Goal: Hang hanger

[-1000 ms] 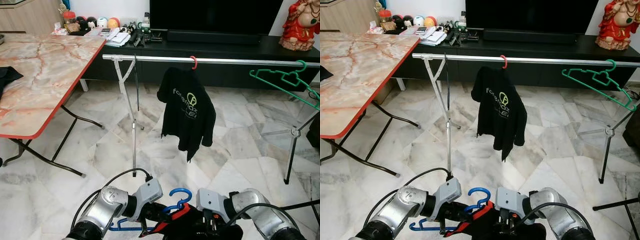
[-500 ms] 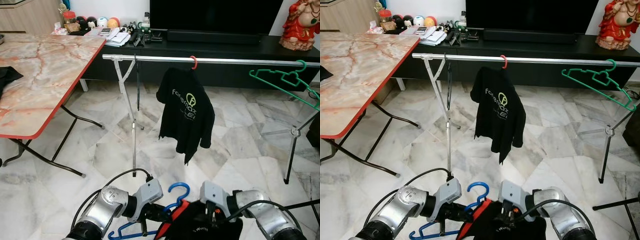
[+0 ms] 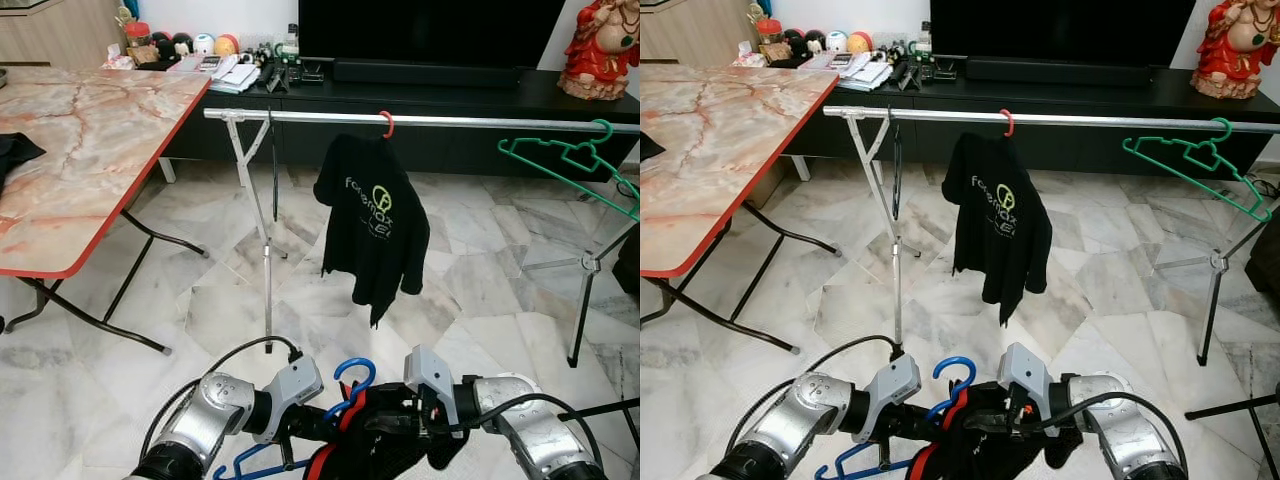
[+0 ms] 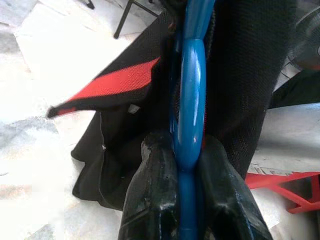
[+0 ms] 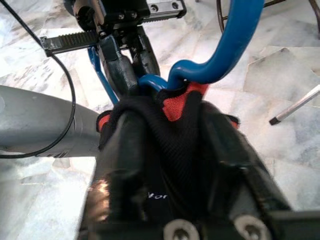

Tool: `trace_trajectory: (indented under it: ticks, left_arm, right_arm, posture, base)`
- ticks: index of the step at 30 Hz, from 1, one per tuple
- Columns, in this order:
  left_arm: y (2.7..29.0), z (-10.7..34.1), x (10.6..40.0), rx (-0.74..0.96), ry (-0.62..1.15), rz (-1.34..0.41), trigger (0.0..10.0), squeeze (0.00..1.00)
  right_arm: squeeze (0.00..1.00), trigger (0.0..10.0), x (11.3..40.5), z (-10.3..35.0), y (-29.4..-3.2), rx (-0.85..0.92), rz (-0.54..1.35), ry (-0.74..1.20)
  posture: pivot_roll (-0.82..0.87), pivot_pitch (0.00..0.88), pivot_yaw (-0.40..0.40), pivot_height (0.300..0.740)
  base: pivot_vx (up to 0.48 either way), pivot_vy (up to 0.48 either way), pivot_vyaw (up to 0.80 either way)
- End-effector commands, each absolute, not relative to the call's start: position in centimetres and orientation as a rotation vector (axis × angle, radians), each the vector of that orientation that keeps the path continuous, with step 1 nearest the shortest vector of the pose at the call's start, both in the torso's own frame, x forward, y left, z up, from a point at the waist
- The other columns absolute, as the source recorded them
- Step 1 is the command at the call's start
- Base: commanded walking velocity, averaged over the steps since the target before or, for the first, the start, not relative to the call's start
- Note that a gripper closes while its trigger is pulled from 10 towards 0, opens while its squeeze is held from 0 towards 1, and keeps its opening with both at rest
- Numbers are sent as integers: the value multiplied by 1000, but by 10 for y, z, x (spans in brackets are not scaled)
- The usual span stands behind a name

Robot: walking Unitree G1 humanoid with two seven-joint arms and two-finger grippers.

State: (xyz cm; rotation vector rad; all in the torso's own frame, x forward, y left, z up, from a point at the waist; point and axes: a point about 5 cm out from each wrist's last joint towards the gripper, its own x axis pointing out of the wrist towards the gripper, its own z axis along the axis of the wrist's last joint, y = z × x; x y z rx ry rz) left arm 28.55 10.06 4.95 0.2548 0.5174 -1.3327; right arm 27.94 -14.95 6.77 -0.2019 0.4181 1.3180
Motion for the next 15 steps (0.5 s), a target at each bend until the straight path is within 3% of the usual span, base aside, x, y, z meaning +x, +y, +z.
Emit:
trace_trajectory:
  ticks: [1, 15]
  left_arm:
    - [101, 47, 285, 244, 530, -1319, 0, 0]
    - [102, 47, 285, 252, 531, -1314, 0, 0]
  right_arm:
    - [0, 0, 278, 66, -148, -172, 1309, 415]
    - [0, 0, 279, 55, -157, -271, 1249, 493]
  posture:
    - [68, 125, -37, 740]
    - [66, 130, -41, 740]
  base:
    - [0, 0, 0]
    - [0, 0, 0]
